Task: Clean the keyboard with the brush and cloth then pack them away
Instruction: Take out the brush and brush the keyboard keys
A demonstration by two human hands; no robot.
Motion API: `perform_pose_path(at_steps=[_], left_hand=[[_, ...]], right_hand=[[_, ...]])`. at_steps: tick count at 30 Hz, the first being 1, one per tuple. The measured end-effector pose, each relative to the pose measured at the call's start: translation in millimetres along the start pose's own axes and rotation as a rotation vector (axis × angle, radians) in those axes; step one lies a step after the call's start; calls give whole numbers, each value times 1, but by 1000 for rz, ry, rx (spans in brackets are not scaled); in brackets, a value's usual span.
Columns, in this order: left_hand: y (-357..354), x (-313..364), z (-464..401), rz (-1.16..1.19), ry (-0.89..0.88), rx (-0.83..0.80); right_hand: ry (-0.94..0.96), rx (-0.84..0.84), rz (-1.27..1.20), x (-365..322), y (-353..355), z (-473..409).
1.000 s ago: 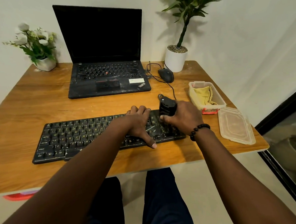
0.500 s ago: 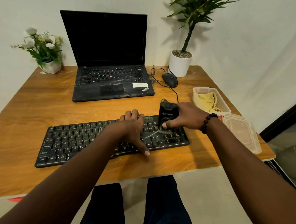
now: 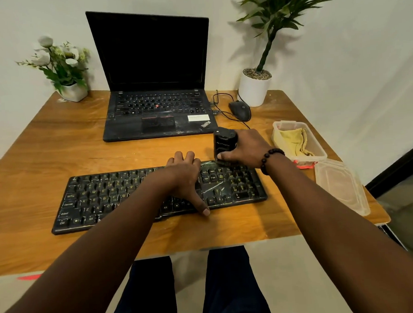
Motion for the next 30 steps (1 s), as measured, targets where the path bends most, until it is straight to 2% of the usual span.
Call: perform_pose_path(at_steps=[5,7,9,11,14,19,21,23,27,30], left_hand=[[0,1,1,-4,8,-21],[0,1,3,-6,8,-16],[1,2,3,-5,8,-18],[0,1,3,1,9,-28],[0,0,2,13,10,-33],[0,1,4,15,-6,-21],[-1,-3,5,23,-14,-27],[0,-12,7,-1,3,-35],[-4,-20,10,-31,50,-67],[-4,-19,9,-9,44,-61]], right_hand=[[-15,48,82,-1,5,-4],[17,-54,-34,-1,-1,-3],[34,-125,-11,-5,-6,-2],[14,-48,111,-3,4,-5],[32,-63,9,0,6,-6],[22,-14,43,1,7,-6],[48,-110,-80,2,-1,-3],[86,-180,-74,-4,-10,-3],[84,-50,36,-8,4,-11],[112,-161,-31,-14,-8,-13]])
Point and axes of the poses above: each hand's wrist, its own z-axis away from the middle knuckle, its own y-axis out of the back of the hand, x = y × z, the point moved 9 cm from there along -z, towards the middle knuckle, and after that the axes turned 13 degrees about -x, right-handed, at the moved point
